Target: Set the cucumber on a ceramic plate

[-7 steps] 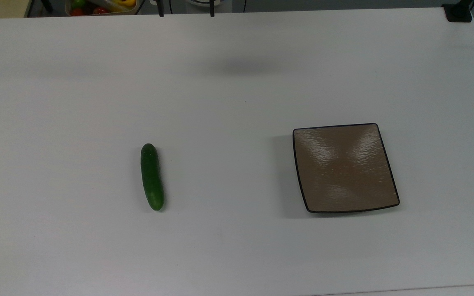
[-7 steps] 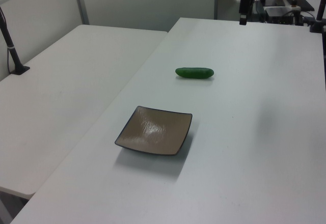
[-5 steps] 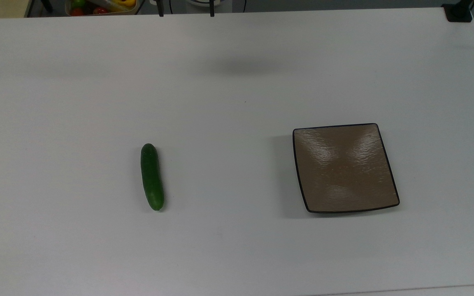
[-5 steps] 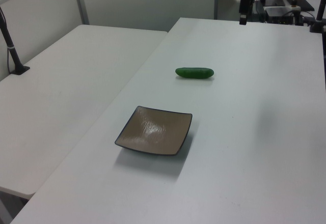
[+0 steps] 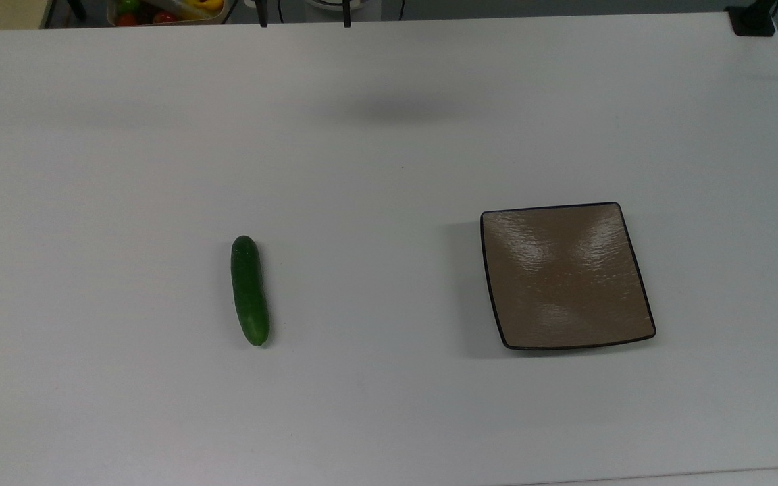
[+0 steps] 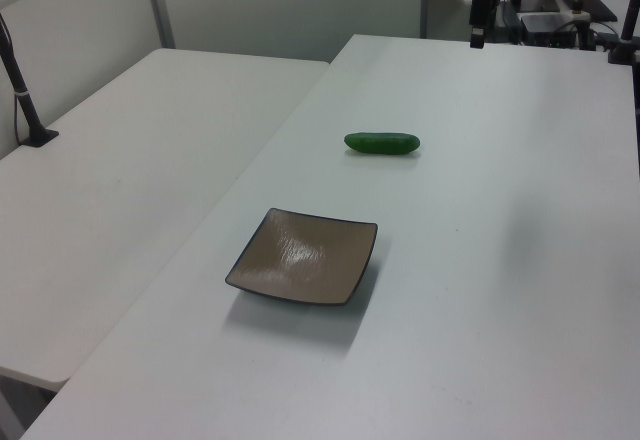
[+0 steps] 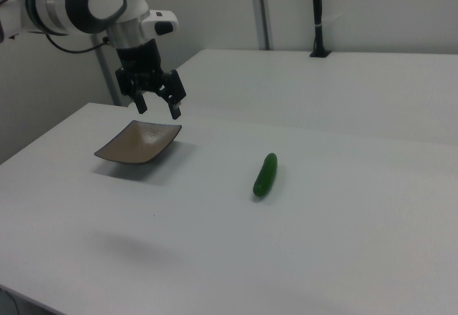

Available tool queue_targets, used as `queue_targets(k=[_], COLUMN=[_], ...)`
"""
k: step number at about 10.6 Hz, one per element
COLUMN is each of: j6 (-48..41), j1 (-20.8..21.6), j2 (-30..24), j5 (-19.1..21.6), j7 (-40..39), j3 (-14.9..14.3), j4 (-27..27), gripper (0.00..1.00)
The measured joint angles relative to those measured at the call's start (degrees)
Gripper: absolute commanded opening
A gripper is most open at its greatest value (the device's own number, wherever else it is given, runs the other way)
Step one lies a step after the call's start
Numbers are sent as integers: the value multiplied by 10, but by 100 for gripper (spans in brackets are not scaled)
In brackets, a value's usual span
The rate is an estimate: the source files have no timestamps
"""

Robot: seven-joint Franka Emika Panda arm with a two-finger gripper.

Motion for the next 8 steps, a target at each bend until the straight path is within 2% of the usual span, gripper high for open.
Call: queue_targets(k=[8], j6=[0], j1=[1], j2=[1], j5=[0], j7=[0], j3=[0], j4=[-9], gripper=[100])
